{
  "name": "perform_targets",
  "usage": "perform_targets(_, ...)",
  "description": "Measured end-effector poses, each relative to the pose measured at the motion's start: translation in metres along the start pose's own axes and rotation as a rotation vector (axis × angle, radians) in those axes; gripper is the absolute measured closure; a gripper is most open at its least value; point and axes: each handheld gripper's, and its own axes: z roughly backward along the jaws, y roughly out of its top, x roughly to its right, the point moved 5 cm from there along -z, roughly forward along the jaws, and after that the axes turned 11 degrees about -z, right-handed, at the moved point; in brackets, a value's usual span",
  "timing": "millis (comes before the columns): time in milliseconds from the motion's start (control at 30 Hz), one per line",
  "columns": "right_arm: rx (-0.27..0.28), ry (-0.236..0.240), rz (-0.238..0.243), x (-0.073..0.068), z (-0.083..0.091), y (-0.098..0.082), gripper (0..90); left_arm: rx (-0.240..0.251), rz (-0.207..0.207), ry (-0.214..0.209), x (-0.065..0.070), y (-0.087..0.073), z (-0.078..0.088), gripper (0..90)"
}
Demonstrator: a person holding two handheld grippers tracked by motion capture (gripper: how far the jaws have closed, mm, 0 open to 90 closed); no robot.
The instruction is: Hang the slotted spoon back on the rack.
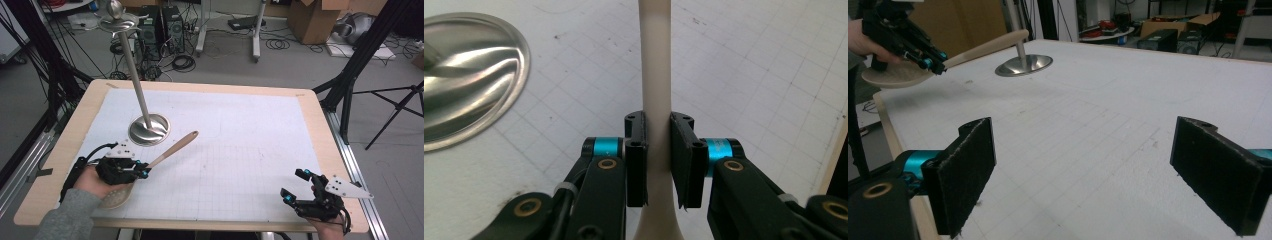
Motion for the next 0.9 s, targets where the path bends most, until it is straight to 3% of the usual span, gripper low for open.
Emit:
perform_targets(533, -0.015, -0.005, 0.000, 0.000, -0.003, -0.003, 10.0, 0.154, 0.031, 0.072, -0.022, 0.006, 0.049, 77.7)
perform_targets(900, -0.010, -0.009, 0.005, 0.001, -0.002, -0.002, 9.9, 0.164, 0.023, 0.100, -0.036, 0.009, 0.066, 77.7)
